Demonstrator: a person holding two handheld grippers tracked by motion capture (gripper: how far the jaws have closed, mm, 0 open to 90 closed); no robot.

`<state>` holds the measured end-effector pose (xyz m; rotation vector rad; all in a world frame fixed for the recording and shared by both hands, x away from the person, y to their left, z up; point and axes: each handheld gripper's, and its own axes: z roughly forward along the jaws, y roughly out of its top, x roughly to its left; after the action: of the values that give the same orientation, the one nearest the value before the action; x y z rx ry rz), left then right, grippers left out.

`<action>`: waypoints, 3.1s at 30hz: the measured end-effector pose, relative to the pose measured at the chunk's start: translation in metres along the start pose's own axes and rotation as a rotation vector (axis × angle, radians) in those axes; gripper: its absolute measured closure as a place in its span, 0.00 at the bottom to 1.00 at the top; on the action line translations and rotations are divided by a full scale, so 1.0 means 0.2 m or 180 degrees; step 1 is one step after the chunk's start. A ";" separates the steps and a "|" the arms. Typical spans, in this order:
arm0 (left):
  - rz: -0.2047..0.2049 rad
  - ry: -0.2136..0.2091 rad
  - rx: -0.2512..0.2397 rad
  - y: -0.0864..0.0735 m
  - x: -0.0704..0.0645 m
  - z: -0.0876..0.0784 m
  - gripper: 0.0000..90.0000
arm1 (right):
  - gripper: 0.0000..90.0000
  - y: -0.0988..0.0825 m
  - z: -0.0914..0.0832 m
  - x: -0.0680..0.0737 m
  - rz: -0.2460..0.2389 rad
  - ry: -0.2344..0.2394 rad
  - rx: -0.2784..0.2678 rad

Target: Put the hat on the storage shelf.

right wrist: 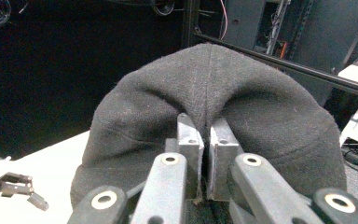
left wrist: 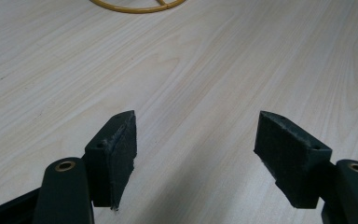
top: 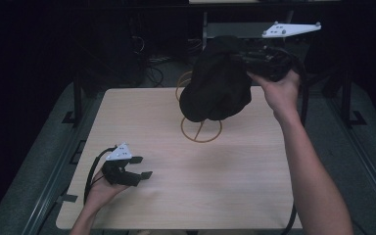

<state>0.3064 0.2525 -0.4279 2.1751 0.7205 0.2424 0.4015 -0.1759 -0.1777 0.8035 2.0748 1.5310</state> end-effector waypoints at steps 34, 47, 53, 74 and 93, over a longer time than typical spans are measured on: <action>-0.0123 -0.0040 -0.0115 -0.01 0.03 -0.01 0.31 | 0.95 0.03 0.55 -0.10 0.0206 0.0135 0.0469; -0.0156 -0.0083 -0.0098 -0.04 0.02 0.00 0.32 | 0.93 -0.04 0.74 -0.11 0.0328 0.0073 0.0612; -0.0149 -0.0101 -0.0114 -0.03 0.02 0.00 0.31 | 0.83 -0.07 0.80 -0.10 0.0237 0.0018 0.0774; -0.0150 -0.0174 -0.0071 -0.04 0.01 0.02 0.31 | 0.51 -0.11 0.80 -0.04 0.0144 0.0040 0.0877; -0.0154 -0.0101 -0.0101 -0.04 0.02 0.01 0.31 | 0.41 -0.13 0.63 -0.08 0.0295 0.0107 0.0700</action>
<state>0.3061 0.2573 -0.4359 2.1241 0.7455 0.1928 0.4896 -0.1034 -0.2392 0.9715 2.2883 1.3866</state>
